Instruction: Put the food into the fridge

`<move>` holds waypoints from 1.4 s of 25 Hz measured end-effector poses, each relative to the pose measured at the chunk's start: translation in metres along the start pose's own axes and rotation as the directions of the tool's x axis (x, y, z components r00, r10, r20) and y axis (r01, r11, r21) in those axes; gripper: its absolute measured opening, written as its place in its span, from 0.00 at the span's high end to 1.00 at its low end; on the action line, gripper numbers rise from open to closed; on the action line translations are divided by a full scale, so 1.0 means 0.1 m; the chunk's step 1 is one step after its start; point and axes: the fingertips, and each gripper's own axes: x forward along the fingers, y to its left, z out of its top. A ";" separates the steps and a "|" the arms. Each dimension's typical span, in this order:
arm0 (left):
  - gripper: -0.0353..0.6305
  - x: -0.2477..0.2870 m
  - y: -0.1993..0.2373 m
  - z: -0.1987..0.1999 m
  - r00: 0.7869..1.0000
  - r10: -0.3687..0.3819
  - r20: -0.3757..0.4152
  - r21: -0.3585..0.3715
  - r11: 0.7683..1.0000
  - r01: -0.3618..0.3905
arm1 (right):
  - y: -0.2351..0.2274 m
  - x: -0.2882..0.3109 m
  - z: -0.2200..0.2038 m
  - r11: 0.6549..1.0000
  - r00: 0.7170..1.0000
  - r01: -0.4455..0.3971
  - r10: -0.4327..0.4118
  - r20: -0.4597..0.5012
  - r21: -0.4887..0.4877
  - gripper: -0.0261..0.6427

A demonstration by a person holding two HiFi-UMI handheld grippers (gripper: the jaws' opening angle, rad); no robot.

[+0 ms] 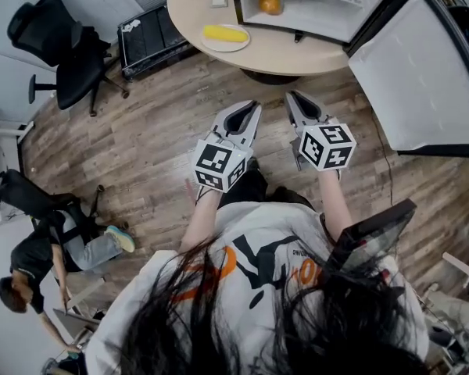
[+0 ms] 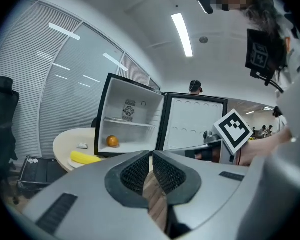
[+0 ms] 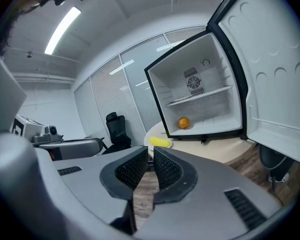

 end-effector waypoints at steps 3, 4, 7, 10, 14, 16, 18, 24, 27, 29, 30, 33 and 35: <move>0.92 -0.08 -0.26 -0.05 1.000 0.014 -0.010 0.009 1.000 -0.014 | -0.02 -0.26 -0.07 1.000 1.000 -0.012 0.012 0.000 0.002 0.89; 0.92 -0.12 -0.34 -0.07 1.000 0.018 -0.013 0.011 1.000 -0.018 | -0.02 -0.35 -0.09 1.000 1.000 -0.016 0.016 0.002 0.001 0.89; 0.92 -0.25 -0.57 -0.13 0.999 0.032 -0.016 0.014 0.999 -0.032 | 0.03 -0.60 -0.16 1.000 1.000 -0.028 0.028 0.007 -0.003 0.89; 0.92 -0.38 -0.79 -0.22 0.999 0.037 -0.018 0.018 0.999 -0.037 | 0.11 -0.82 -0.28 0.999 0.999 -0.041 0.041 0.006 -0.008 0.89; 0.92 -0.49 -1.07 -0.32 0.999 0.037 -0.023 0.023 0.999 -0.036 | 0.16 -1.07 -0.42 0.999 0.999 -0.049 0.049 -0.002 -0.021 0.89; 0.92 -0.52 -1.15 -0.35 0.999 0.037 -0.023 0.027 0.999 -0.036 | 0.18 -1.15 -0.46 0.998 0.999 -0.052 0.051 -0.002 -0.026 0.89; 0.92 -0.54 -1.22 -0.37 0.999 0.036 -0.020 0.032 0.999 -0.035 | 0.19 -1.22 -0.49 0.998 0.998 -0.056 0.056 -0.002 -0.033 0.89; 0.92 -0.62 -1.41 -0.40 0.999 0.033 -0.005 0.041 0.999 -0.033 | 0.22 -1.44 -0.57 0.998 0.999 -0.044 0.044 0.006 -0.051 0.89; 0.92 -0.65 -1.49 -0.42 1.000 0.029 0.002 0.043 0.999 -0.029 | 0.20 -1.53 -0.58 0.998 0.999 -0.035 0.036 0.010 -0.055 0.89; 0.92 -0.66 -1.54 -0.42 1.000 0.027 0.004 0.047 0.999 -0.027 | 0.19 -1.59 -0.58 0.998 0.999 -0.031 0.032 0.014 -0.060 0.89; 0.92 -0.67 -1.55 -0.41 1.000 0.030 0.006 0.050 0.998 -0.030 | 0.19 -1.60 -0.56 0.998 0.999 -0.032 0.033 0.016 -0.061 0.89; 0.92 -0.70 -1.52 -0.36 0.999 0.044 0.010 0.051 0.998 -0.044 | 0.21 -1.58 -0.51 0.997 0.999 -0.040 0.041 0.017 -0.061 0.89; 0.92 -0.69 -1.50 -0.34 0.999 0.051 0.010 0.047 0.998 -0.051 | 0.20 -1.56 -0.48 0.997 0.999 -0.040 0.041 0.015 -0.061 0.89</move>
